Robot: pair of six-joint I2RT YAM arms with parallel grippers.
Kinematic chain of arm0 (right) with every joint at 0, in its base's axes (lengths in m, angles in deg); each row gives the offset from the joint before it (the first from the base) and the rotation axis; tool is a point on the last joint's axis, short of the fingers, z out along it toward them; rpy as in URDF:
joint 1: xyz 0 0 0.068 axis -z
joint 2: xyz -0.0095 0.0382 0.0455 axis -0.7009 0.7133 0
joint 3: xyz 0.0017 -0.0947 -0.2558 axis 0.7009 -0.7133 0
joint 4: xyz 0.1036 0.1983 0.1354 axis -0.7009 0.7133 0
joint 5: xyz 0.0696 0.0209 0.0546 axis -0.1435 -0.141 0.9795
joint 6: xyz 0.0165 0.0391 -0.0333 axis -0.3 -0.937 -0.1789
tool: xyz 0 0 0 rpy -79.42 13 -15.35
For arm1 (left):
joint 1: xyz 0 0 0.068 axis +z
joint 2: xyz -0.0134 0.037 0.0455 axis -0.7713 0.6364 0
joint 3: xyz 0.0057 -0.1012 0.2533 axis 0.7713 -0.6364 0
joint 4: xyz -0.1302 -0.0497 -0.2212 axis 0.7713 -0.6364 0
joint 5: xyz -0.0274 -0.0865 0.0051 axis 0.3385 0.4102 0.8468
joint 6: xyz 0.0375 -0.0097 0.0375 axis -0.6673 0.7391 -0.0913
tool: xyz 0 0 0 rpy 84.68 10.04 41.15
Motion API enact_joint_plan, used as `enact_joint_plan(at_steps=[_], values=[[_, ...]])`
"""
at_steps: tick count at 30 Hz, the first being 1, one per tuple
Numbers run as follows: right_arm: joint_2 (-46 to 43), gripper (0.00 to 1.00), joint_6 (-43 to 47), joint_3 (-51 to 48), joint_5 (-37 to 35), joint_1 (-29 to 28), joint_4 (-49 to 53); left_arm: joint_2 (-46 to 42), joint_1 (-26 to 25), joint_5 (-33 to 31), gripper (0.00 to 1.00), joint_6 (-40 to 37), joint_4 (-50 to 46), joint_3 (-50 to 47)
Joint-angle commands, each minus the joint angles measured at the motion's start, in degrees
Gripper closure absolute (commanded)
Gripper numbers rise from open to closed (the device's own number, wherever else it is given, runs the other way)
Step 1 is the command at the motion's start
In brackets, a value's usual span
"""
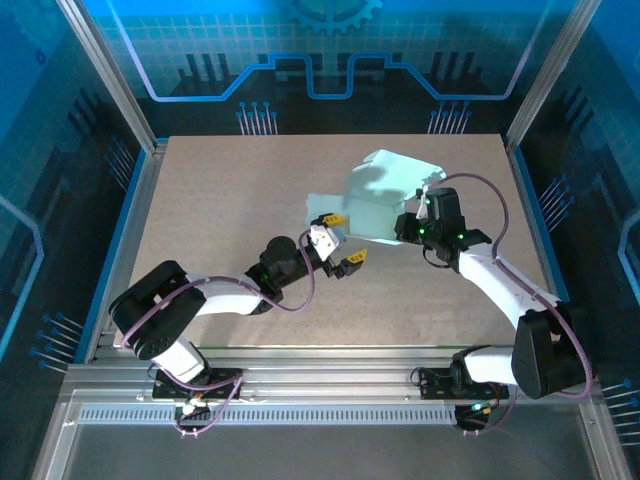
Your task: Fold the paper box
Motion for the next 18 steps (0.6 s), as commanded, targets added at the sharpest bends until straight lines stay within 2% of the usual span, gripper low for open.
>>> enact_joint_plan(at_steps=[1, 7, 13, 15, 18], values=[[0.4, 1.0, 1.8, 2.0, 1.3, -0.9, 0.0, 0.9, 0.8, 3.0, 0.18, 0.6, 1.2, 1.0], [0.7, 1.0, 4.9, 5.2, 2.6, -0.7, 2.4, -1.2, 2.8, 7.6, 0.29, 0.2, -2.7, -0.8], [1.2, 1.0, 7.0, 6.4, 5.7, -0.5, 3.9, -5.2, 3.2, 11.9, 0.35, -6.9, -15.0, 0.0], [1.6, 1.0, 7.0, 6.6, 6.6, -0.6, 4.0, -6.4, 3.3, 12.1, 0.42, -8.9, -18.6, 0.6], [2.2, 1.0, 6.9, 6.9, 7.7, -0.5, 4.1, -7.6, 3.4, 12.3, 0.47, -10.6, -21.2, 1.1]])
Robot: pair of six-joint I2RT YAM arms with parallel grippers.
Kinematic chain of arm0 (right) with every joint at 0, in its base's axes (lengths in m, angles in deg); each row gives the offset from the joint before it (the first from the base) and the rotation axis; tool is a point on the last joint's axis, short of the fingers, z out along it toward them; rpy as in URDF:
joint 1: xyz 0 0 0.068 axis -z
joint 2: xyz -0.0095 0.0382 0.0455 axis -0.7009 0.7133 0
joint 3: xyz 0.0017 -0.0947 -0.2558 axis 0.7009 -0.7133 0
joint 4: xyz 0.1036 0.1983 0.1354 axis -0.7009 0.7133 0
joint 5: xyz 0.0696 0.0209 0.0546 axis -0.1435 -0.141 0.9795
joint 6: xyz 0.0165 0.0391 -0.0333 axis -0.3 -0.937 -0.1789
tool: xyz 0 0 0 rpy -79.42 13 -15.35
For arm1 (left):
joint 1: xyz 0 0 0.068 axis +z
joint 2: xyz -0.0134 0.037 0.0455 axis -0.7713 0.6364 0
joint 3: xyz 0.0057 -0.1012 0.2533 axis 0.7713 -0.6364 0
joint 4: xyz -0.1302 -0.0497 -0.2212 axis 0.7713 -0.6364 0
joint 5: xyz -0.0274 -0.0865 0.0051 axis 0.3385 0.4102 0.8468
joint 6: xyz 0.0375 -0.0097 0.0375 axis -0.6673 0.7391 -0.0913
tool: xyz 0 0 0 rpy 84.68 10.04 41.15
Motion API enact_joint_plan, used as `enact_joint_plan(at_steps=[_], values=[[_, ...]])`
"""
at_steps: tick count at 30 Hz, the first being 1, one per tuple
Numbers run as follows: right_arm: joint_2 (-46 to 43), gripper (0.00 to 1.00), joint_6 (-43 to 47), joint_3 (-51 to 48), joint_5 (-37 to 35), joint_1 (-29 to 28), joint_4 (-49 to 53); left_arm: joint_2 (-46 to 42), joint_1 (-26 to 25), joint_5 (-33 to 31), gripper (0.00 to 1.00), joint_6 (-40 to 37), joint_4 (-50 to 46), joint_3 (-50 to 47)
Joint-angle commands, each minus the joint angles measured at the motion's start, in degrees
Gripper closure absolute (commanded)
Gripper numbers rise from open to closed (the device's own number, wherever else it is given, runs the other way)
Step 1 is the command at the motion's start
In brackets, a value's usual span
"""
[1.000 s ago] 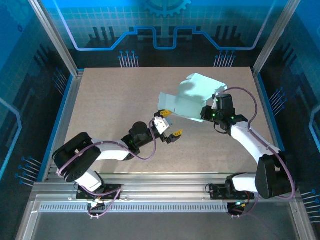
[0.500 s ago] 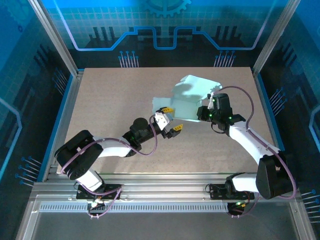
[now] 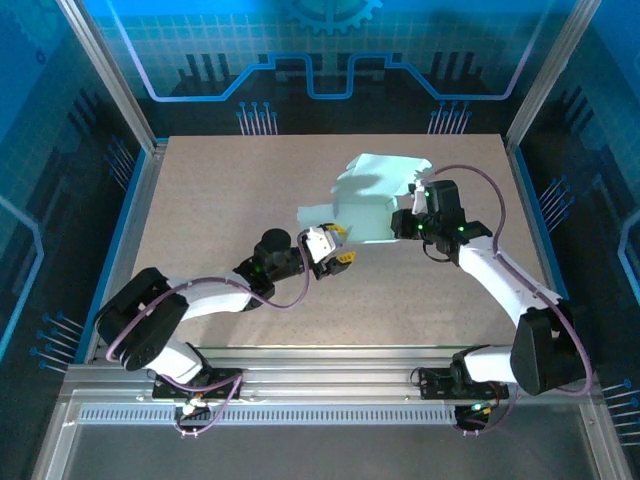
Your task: Fold the paper box
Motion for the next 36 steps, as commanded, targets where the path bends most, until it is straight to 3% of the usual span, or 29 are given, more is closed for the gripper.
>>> enact_joint_plan(at_steps=[1, 4, 6, 11, 17, 19, 20, 21, 23, 25, 29, 31, 33, 36], values=[[0.9, 1.0, 0.2, 2.6, 3.4, -0.4, -0.1, -2.0, 0.1, 3.7, 0.48, -4.4, -7.1, 1.2], [1.6, 1.0, 0.4, 3.3, 4.7, -0.5, 0.2, -2.5, 0.1, 4.6, 0.49, -5.7, -9.9, 1.9], [2.0, 1.0, 0.7, 3.6, 6.0, -0.5, 0.3, -2.6, 0.1, 4.9, 0.58, -5.8, -9.9, 1.8], [2.7, 1.0, 2.0, 4.6, 7.0, -0.8, 1.6, -2.9, 0.1, 5.4, 0.67, -5.7, -9.8, 1.8], [2.8, 1.0, 2.0, 4.8, 6.5, -0.8, 2.1, -3.1, 0.1, 5.1, 0.87, -5.9, -10.1, 1.6], [2.9, 1.0, 2.1, 4.9, 6.6, -0.8, 2.2, -3.2, 0.1, 5.2, 0.87, -6.0, -10.1, 1.6], [2.9, 1.0, 2.0, 4.8, 6.6, -0.8, 2.2, -3.2, 0.1, 5.1, 0.83, -5.9, -10.1, 1.6], [3.0, 1.0, 2.1, 4.9, 6.6, -0.8, 2.2, -3.2, 0.1, 4.9, 0.72, -5.9, -10.0, 1.4], [3.1, 1.0, 2.1, 4.9, 6.6, -0.8, 2.3, -3.4, 0.1, 4.8, 0.69, -5.9, -9.8, 1.4], [3.0, 1.0, 2.0, 4.8, 6.4, -0.8, 2.3, -3.3, 0.1, 4.8, 0.69, -5.8, -9.7, 1.4], [3.1, 1.0, 2.0, 4.9, 6.5, -0.8, 2.2, -3.4, 0.1, 5.2, 0.87, -5.4, -9.7, 1.5], [3.1, 1.0, 2.0, 5.0, 6.5, -0.8, 2.4, -3.4, 0.1, 5.2, 0.91, -5.3, -9.7, 1.5], [3.1, 1.0, 2.0, 5.0, 6.5, -0.8, 2.4, -3.5, 0.1, 5.1, 0.88, -5.3, -9.7, 1.4], [3.2, 1.0, 2.0, 5.0, 6.1, -0.8, 2.4, -3.6, 0.1, 4.8, 0.76, -5.3, -9.3, 1.2]])
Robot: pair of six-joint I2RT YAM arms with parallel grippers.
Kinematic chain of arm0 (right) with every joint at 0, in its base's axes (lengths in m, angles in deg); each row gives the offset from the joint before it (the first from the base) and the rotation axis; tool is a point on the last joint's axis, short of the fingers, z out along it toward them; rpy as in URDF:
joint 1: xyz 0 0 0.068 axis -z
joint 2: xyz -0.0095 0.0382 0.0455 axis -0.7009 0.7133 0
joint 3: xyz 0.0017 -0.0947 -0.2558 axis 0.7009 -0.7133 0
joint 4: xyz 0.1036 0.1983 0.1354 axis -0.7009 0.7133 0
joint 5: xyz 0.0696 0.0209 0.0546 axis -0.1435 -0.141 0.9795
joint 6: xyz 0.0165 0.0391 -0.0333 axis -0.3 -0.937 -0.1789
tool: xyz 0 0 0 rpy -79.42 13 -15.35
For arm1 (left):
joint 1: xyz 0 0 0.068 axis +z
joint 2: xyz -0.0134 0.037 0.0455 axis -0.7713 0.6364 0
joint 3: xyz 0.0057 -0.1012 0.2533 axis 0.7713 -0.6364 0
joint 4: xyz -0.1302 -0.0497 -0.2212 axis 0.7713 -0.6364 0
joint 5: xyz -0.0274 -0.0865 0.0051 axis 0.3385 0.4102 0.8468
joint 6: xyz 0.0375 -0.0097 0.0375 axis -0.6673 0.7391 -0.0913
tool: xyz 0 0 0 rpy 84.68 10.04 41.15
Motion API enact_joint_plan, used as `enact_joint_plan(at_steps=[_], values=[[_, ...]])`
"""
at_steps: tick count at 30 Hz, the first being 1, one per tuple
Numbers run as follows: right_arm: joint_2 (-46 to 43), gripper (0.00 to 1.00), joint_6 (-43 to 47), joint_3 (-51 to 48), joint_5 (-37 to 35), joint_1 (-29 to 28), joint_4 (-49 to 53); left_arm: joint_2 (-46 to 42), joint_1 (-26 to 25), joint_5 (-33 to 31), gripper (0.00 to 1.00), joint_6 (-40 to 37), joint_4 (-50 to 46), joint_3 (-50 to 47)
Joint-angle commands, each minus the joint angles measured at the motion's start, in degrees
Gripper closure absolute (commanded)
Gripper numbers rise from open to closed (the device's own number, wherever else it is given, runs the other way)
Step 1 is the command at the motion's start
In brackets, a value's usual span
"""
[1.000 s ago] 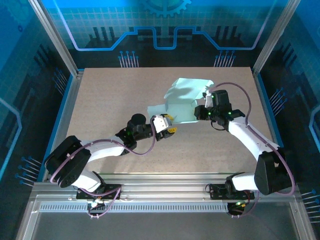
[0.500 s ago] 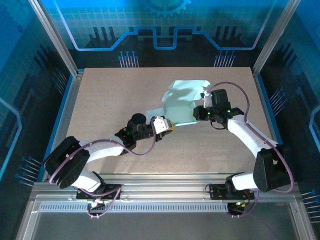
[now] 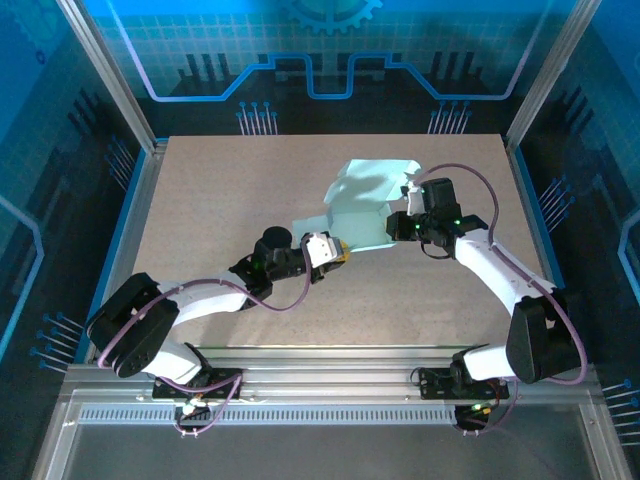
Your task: Fold the paper box
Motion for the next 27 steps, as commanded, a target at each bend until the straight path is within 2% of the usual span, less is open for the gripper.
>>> enact_joint_plan(at_steps=[1, 8, 12, 15, 17, 21, 25, 27], values=[[0.1, 1.0, -0.9, 2.6, 1.4, -0.8, -1.0, -1.4, -0.2, 1.9, 0.73, 0.2, -1.0, 0.5], [0.1, 1.0, -3.6, 1.7, -1.8, 0.3, -1.8, -3.7, -0.2, 0.2, 0.51, 3.0, -1.1, -0.3], [-0.2, 1.0, -6.5, 0.7, -3.9, 1.9, -2.8, -8.4, -0.2, -1.9, 0.35, 9.3, -1.4, -1.8], [-0.1, 1.0, -7.9, 0.4, -3.6, 3.8, -3.2, -13.9, -0.1, -6.2, 0.19, 14.1, -2.1, -4.1], [-0.2, 1.0, -7.5, 0.4, -2.5, 5.0, -3.4, -18.1, 1.0, -9.6, 0.1, 19.0, -6.3, -4.1], [-1.0, 1.0, -6.0, 0.6, -0.8, 7.5, -3.3, -25.3, 5.4, -14.6, 0.01, 29.8, -20.8, -1.4], [-2.3, 1.0, -4.9, -0.4, 1.8, 9.7, -5.3, -30.3, 10.8, -18.5, 0.01, 40.7, -28.0, -1.3], [-3.1, 1.0, -4.7, -0.9, 3.2, 10.3, -6.3, -31.1, 14.6, -18.4, 0.01, 47.4, -29.8, -1.4]])
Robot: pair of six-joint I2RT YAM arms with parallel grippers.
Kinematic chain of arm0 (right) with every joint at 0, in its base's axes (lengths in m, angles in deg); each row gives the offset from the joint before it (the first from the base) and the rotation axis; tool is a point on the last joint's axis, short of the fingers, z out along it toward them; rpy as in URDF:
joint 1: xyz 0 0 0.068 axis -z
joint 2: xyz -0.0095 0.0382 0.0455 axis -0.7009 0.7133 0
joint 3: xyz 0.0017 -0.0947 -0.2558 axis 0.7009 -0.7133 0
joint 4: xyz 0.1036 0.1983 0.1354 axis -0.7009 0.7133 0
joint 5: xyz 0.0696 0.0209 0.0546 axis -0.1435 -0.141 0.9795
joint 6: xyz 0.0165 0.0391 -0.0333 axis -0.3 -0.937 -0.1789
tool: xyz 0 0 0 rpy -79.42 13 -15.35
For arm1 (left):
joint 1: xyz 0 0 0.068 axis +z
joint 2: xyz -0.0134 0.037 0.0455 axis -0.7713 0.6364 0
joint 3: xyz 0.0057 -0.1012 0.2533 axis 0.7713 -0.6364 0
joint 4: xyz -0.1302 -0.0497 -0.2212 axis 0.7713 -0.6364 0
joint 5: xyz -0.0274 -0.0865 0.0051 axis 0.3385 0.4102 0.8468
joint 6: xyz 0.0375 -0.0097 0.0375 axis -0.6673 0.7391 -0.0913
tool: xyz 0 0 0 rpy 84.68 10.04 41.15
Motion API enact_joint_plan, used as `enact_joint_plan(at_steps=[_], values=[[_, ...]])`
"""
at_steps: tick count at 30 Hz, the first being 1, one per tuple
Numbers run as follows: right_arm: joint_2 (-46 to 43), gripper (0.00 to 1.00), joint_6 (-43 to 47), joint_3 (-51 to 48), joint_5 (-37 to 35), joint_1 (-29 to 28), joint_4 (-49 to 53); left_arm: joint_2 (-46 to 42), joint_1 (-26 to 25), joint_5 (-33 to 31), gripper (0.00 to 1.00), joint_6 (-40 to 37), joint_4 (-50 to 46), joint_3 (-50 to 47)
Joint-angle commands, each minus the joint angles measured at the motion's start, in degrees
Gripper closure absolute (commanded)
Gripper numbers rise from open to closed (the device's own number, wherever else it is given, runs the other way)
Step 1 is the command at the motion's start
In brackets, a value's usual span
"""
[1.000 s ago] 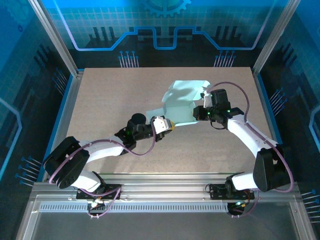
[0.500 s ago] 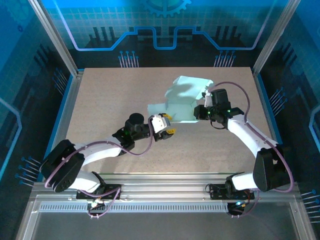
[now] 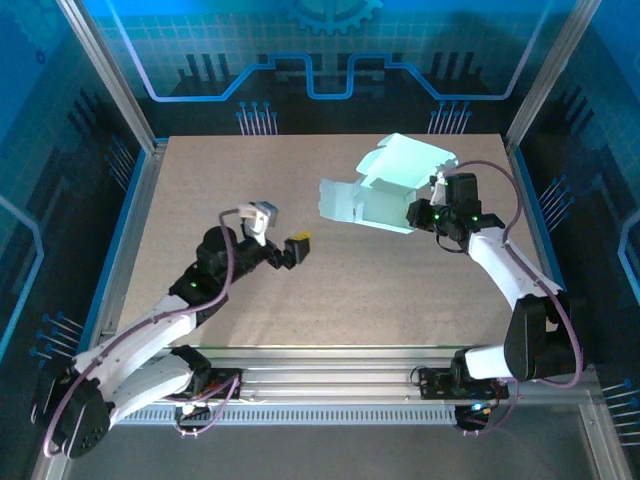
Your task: Fold the paper box
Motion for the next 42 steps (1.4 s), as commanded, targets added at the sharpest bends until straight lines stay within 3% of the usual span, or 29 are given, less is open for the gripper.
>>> enact_joint_plan(at_steps=[1, 7, 13, 17, 28, 36, 42], values=[[-2.8, 1.0, 1.3, -1.0, 4.6, 1.4, -3.4, -1.0, 5.0, -2.9, 0.01, 15.7, -8.1, 1.5], [-4.3, 1.0, 3.2, -1.9, 10.6, 1.5, -5.7, 6.7, 11.6, -1.1, 0.03, 25.5, -10.1, 3.7], [-4.1, 1.0, 4.4, -2.2, 15.7, 1.5, -6.1, 18.5, 18.7, 15.7, 0.06, 34.4, 5.0, 3.5], [-3.1, 1.0, 1.3, -2.7, 17.7, 1.5, -8.1, 24.2, 18.0, 22.5, 0.04, 39.4, 16.8, 4.1], [0.5, 1.0, -1.4, -2.4, 18.4, -1.0, -10.9, 34.8, 10.0, 27.8, 0.01, 49.5, 38.0, 7.6], [0.6, 1.0, 0.2, -1.7, 15.4, -1.8, -8.3, 37.0, 7.8, 30.3, 0.02, 50.4, 41.0, 9.2], [0.0, 1.0, 1.9, -0.6, 7.6, -3.4, -3.7, 32.5, 7.1, 29.9, 0.01, 43.0, 29.0, 9.9]])
